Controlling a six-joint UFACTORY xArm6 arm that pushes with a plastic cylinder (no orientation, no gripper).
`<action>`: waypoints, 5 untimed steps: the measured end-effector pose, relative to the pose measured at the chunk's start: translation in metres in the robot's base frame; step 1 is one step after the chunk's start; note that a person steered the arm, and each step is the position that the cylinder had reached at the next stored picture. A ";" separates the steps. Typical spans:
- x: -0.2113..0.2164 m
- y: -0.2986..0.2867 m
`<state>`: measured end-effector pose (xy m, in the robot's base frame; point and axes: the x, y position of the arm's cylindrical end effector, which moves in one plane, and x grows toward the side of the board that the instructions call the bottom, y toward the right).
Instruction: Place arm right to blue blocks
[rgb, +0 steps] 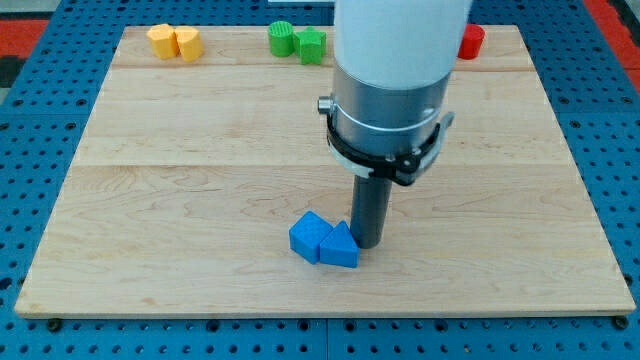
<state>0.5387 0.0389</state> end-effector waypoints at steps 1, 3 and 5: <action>-0.025 -0.013; -0.041 0.023; 0.032 0.019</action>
<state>0.5702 0.0582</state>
